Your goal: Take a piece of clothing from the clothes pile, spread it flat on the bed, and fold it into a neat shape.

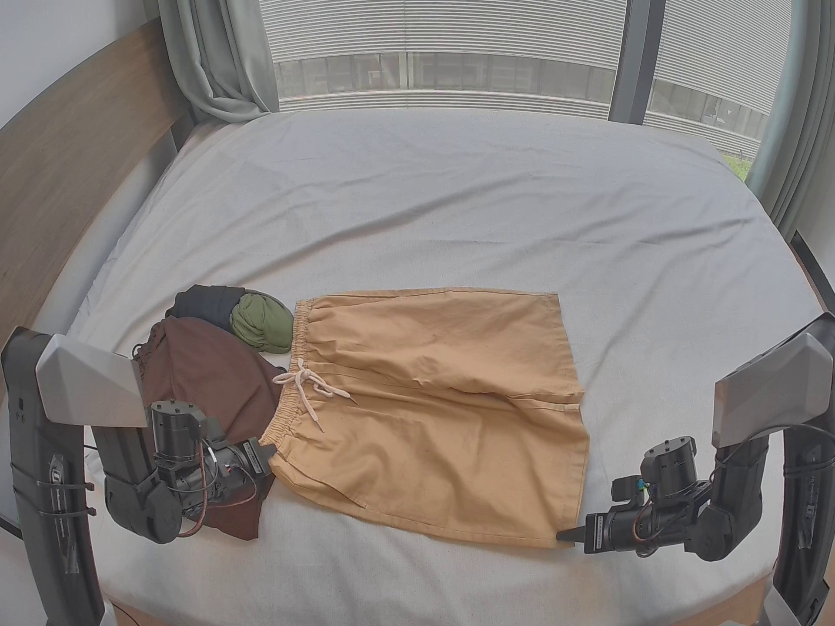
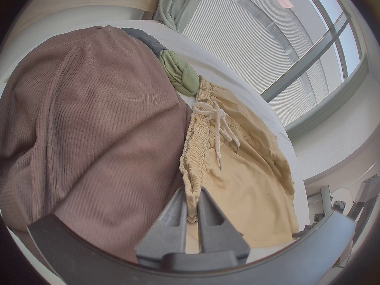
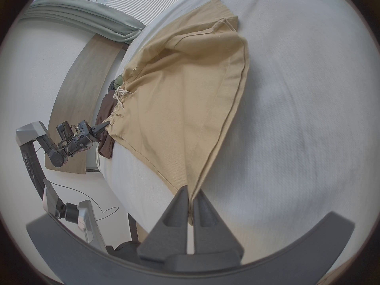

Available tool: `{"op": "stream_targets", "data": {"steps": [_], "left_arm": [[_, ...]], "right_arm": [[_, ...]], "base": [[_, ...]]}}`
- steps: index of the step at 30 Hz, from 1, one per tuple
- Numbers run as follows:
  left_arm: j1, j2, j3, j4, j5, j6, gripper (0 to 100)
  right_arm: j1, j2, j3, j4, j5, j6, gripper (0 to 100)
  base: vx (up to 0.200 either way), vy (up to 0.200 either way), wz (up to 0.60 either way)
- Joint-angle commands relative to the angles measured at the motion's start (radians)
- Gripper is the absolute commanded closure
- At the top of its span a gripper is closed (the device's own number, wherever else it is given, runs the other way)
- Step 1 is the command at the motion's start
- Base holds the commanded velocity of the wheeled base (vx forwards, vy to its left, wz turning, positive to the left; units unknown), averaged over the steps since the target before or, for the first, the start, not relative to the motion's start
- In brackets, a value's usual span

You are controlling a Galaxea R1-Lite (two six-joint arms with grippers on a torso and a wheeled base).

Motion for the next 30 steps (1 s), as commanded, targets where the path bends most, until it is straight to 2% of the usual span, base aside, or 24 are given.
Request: {"op": "stream_targets", "data": {"steps": [1, 13, 19, 22, 30], "left_arm": [[-0.018, -0.048, 0.071, 0.002, -0.006, 0.007, 100], [-0.011, -0.084, 0.248, -0.032, -0.024, 0.116, 100], [-0.012, -0.017, 0.297, -0.142, -0.037, 0.136, 100], [-0.007, 0.009, 0.306, -0.167, -0.037, 0.149, 100], [-0.017, 0.011, 0.303, -0.167, -0.038, 0.151, 100]], "right_arm": [[-0.007, -0.049, 0.061, 0.0, -0.001, -0.01, 100], [-0.026, -0.104, 0.159, 0.0, -0.002, -0.032, 100], [-0.039, -0.09, 0.163, -0.009, -0.002, -0.038, 100], [-0.049, -0.044, 0.163, -0.023, -0.002, -0.078, 100], [-0.049, 0.053, 0.199, -0.181, -0.002, -0.09, 100]], "base": [[0.0, 0.0, 0.0], [0.0, 0.0, 0.0], [0.0, 0.0, 0.0], [0.0, 0.0, 0.0], [0.0, 0.0, 0.0]]}}
